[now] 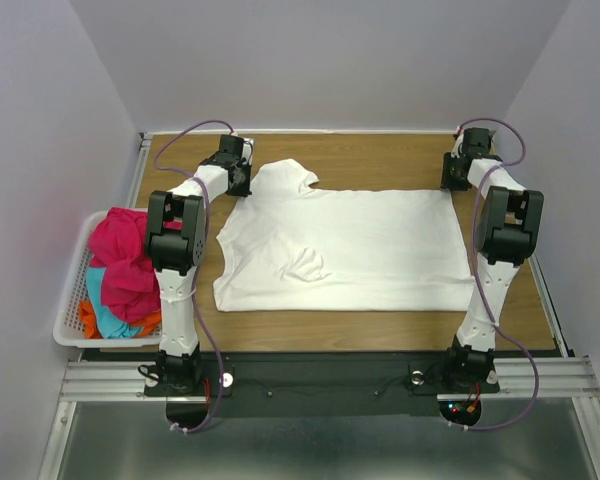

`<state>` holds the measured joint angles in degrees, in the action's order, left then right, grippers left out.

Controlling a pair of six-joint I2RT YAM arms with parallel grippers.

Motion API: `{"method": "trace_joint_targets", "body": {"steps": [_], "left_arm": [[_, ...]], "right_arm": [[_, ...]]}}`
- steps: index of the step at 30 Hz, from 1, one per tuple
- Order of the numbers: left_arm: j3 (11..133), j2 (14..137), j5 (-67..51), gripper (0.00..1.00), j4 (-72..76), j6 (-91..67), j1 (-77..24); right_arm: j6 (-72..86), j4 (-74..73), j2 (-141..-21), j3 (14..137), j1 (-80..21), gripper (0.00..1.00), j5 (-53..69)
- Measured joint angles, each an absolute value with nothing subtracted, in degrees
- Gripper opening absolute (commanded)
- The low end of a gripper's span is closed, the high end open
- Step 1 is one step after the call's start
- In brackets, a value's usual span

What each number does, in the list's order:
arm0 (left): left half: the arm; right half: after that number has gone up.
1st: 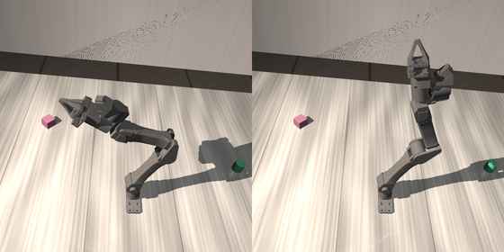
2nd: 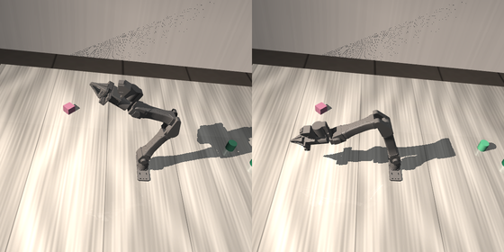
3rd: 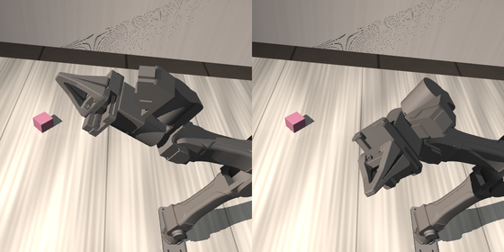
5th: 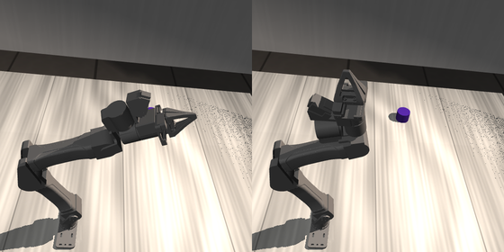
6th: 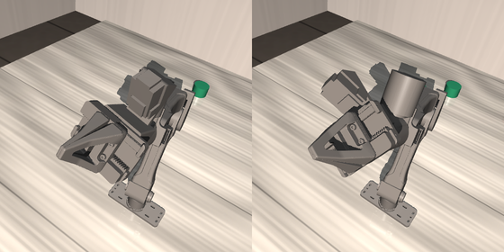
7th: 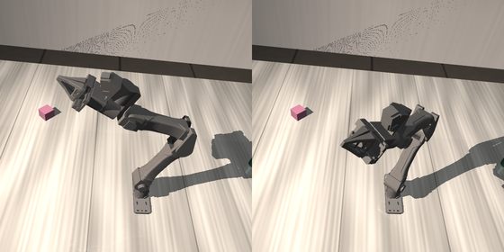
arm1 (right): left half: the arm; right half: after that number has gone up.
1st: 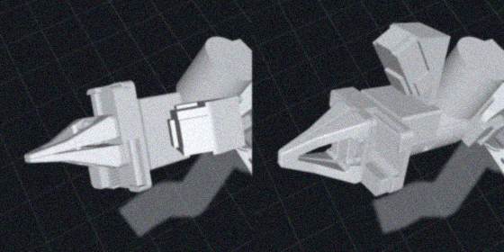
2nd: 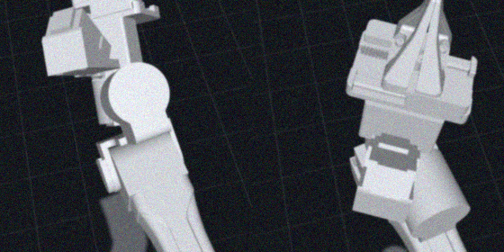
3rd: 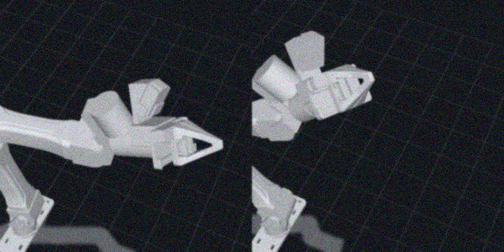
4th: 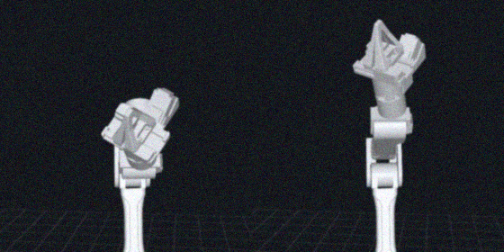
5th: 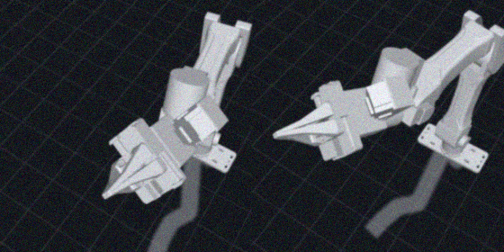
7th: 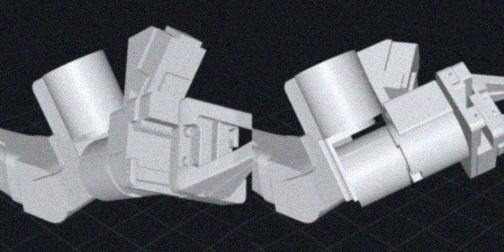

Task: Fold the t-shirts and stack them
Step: Fold the tshirt

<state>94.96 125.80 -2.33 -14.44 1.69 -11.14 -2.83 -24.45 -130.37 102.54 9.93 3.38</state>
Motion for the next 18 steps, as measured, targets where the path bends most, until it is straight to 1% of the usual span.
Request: {"method": "trace_joint_targets", "body": {"steps": [1, 2, 4, 5, 18], "left_arm": [[94.98, 125.80, -2.33, 0.02, -14.44, 1.69, -11.14], [94.98, 125.80, -2.35, 0.00, -14.46, 1.69, -11.14], [94.98, 125.80, -2.35, 0.00, -14.46, 1.69, -11.14], [94.98, 125.80, -2.35, 0.00, -14.44, 1.69, -11.14], [95.88, 125.93, -2.81, 0.00, -14.81, 1.65, -10.90]], "right_arm": [[-2.94, -24.21, -130.37, 102.50, 9.93, 0.17, 3.40], [-3.01, -23.97, -130.37, 102.48, 9.96, 0.12, 3.40], [-2.98, -23.83, -130.37, 102.48, 9.96, 0.03, 3.42], [-3.03, -23.75, -130.37, 102.48, 9.96, 0.01, 3.44], [-0.05, -25.23, -130.69, 104.86, 10.04, 0.01, 5.04]]}}
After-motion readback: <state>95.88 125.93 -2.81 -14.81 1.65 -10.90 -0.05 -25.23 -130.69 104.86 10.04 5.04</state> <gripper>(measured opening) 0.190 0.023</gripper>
